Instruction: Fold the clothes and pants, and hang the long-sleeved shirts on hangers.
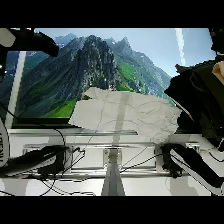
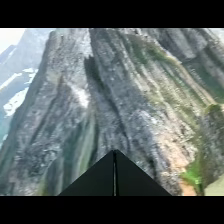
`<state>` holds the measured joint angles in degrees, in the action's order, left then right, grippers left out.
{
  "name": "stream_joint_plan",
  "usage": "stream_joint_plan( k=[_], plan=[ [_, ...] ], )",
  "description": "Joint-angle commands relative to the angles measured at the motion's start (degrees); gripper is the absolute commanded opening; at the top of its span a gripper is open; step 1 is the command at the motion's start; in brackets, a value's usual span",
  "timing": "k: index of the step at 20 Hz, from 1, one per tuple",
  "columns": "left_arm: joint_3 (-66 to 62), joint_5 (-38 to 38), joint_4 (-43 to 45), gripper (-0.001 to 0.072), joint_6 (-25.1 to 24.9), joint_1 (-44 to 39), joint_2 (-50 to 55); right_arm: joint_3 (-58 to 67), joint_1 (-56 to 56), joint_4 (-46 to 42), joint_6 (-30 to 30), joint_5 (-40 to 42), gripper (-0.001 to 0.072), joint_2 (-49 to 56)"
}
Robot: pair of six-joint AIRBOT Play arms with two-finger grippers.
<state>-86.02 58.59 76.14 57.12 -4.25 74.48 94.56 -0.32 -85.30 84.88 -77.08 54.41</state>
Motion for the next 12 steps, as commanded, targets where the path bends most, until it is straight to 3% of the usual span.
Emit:
stream_joint_plan(
  k=[1, 4, 6, 8, 12],
  plan=[
    [0.5, 3.1, -7.4, 0.0012, 1.6, 0.0, 0.8, 0.0, 0.0, -0.1, -0.7, 3.1, 0.0014, -0.1],
    [6.1, 4.7, -7.8, 0.0013, 3.8, 3.1, 0.9, 0.0, 0.0, -0.5, -1.3, 3.0, 0.0014, -0.1],
    [12.8, 8.2, -13.2, 0.0013, 5.0, 8.7, 0.6, 0.0, 0.0, -0.5, -4.2, 1.3, 0.0015, 0.0],
    [19.8, 12.9, -17.7, 0.0013, 2.2, 14.3, -0.5, 0.0, 0.0, -0.5, -7.9, -0.3, 0.0014, 0.0],
    [33.4, 18.0, -19.2, 0.0029, -2.5, 25.2, -4.1, -1.3, 0.0, -0.5, -8.2, -0.4, 0.0014, 0.0]
  ],
)
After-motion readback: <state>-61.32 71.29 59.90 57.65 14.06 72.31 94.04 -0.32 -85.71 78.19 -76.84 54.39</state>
